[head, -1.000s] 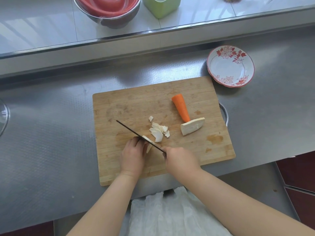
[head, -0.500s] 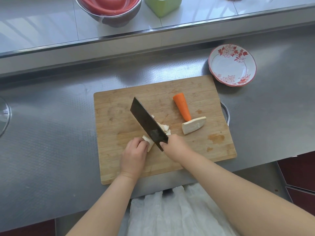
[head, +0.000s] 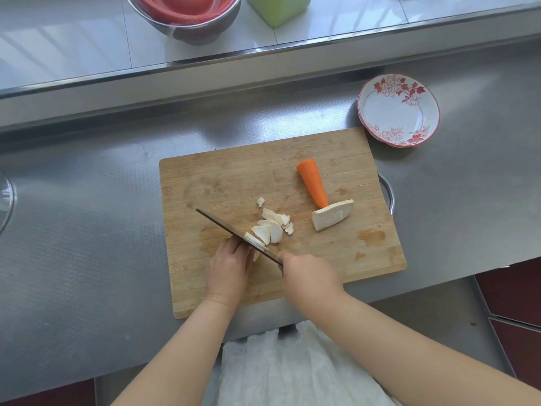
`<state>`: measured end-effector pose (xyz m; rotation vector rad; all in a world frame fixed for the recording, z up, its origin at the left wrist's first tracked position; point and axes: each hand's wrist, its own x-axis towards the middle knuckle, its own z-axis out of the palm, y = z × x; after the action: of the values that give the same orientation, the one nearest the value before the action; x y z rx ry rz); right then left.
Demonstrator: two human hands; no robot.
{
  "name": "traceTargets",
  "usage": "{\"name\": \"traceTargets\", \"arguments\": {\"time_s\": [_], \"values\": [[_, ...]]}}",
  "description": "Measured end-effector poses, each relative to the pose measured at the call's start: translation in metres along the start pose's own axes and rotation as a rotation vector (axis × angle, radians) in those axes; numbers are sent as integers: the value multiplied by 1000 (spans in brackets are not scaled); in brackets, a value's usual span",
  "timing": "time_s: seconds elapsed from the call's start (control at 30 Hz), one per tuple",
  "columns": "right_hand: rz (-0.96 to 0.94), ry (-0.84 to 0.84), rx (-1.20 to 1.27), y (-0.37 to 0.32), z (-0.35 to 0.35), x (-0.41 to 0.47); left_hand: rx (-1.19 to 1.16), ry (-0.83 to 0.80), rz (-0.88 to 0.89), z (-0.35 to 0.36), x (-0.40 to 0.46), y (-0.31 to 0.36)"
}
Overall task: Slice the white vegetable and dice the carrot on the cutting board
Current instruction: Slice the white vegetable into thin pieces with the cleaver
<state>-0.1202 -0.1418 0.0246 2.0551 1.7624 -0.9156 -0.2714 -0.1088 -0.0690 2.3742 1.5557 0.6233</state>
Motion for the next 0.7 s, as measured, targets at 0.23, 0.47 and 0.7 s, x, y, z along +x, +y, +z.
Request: {"name": "traceTargets", "arguments": {"time_s": [0.23, 0.47, 0.7], "values": [[72, -92, 50, -11, -2, 15, -25, 5, -23, 4, -1, -2], [125, -87, 348, 6, -1, 42, -25, -28, -29, 8, -5, -1], [-44, 44, 124, 10, 7, 14, -2, -31, -13, 5, -7, -2]]}}
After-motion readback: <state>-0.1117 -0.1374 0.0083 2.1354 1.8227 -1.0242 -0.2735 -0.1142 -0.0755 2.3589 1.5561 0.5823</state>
